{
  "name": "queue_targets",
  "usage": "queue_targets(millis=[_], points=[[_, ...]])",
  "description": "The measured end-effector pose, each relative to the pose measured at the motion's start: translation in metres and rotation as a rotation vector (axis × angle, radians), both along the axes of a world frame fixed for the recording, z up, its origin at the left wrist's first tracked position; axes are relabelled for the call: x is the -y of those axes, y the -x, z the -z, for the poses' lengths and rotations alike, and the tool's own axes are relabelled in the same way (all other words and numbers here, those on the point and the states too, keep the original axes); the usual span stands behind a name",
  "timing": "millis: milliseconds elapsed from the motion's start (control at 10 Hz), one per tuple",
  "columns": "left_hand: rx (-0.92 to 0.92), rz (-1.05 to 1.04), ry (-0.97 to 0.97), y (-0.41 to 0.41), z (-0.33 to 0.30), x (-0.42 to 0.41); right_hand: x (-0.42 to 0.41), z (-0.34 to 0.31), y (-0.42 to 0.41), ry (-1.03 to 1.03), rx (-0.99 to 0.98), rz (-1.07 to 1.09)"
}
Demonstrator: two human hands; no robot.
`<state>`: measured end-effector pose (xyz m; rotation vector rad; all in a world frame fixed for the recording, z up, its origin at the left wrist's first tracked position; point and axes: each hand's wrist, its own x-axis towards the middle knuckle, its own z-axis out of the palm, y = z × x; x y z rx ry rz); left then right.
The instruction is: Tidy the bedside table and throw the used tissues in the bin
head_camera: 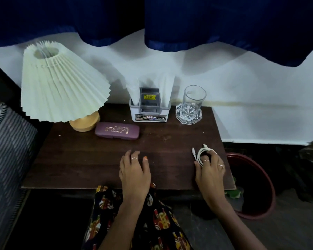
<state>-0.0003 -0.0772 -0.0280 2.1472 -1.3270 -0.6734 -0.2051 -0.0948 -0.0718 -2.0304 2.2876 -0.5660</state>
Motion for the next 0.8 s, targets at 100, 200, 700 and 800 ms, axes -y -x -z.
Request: queue_targets(millis=[100,200,700,800], points=[[0.008,0.006,0.003,-0.002,0.003,0.002,0.015,0.003,-0.019,0.027,0.005,-0.054],[0.023,0.013,0.006,-0.005,0.005,0.003,0.037,0.001,-0.042,0.023,-0.006,-0.096],[0.127,0.135,-0.03,-0.019,0.012,-0.001,0.068,-0.033,-0.074,-0.062,-0.091,-0.237],[0.195,0.229,-0.115,-0.022,0.006,-0.005,0.052,-0.058,-0.073,-0.129,-0.041,-0.341]])
